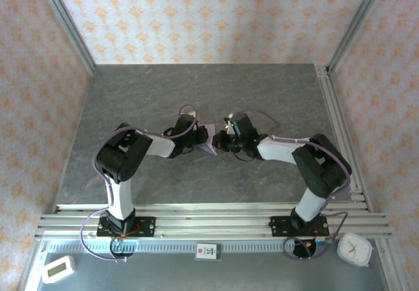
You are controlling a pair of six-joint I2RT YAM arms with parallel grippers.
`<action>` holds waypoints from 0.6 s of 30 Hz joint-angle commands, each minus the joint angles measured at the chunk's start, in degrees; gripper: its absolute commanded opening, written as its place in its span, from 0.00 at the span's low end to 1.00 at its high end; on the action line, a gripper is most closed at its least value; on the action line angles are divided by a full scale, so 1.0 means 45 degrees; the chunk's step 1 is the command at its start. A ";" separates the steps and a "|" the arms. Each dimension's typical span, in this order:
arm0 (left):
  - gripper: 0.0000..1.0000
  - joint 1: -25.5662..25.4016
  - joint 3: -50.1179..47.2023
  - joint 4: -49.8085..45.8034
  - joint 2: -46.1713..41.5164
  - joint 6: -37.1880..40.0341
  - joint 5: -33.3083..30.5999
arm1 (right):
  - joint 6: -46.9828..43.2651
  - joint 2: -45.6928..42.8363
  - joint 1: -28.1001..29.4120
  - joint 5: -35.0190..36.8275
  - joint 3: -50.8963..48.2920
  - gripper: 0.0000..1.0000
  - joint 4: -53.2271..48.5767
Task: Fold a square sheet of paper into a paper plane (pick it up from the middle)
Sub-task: Fourth fold the wing at the center of the table.
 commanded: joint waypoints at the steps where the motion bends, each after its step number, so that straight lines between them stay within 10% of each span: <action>1: 0.00 -0.0018 -0.0612 -0.0843 0.0019 -0.0265 -0.0114 | 0.0061 0.0761 0.0044 -0.0173 0.0287 0.00 0.0261; 18: 0.00 -0.0004 -0.0838 -0.0860 -0.0411 -0.0184 -0.0239 | -0.0092 -0.2012 -0.0428 0.0700 -0.1804 0.00 -0.0244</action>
